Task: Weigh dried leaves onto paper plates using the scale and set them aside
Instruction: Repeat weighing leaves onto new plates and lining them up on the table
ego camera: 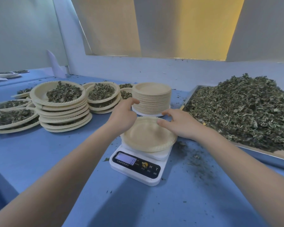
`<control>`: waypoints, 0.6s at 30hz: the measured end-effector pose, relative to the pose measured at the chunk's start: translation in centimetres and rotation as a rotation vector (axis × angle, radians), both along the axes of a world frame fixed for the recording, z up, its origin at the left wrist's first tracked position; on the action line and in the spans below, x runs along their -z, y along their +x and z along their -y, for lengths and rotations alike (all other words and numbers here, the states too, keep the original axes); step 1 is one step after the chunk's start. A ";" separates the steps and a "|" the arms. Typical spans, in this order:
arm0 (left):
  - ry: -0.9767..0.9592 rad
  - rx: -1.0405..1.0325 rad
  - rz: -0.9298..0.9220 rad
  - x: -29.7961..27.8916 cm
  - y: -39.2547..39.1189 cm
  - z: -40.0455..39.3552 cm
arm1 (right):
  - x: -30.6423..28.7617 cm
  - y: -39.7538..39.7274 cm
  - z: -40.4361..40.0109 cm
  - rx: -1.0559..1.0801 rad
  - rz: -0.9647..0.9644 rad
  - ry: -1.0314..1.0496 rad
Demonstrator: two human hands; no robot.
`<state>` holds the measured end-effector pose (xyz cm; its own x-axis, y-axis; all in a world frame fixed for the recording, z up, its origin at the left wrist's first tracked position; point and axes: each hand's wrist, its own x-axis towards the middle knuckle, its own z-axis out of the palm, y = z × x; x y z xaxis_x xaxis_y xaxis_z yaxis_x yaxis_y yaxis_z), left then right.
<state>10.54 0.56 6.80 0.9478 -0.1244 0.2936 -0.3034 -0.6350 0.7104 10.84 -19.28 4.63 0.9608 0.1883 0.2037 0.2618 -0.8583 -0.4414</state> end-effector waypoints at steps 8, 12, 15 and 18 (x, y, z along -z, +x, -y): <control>0.153 0.161 0.024 -0.8 0.4 6.2 | -1.1 -0.5 3.5 0.162 0.022 -0.011; 0.459 0.315 -0.079 -1.4 2.2 11.4 | -1.5 -0.6 9.0 0.298 -0.159 -0.283; 0.613 0.368 -0.131 -0.9 3.7 15.2 | -0.7 -0.4 12.2 0.321 -0.311 -0.371; 0.775 0.392 -0.204 0.2 5.0 18.1 | 0.5 0.9 14.0 0.332 -0.390 -0.364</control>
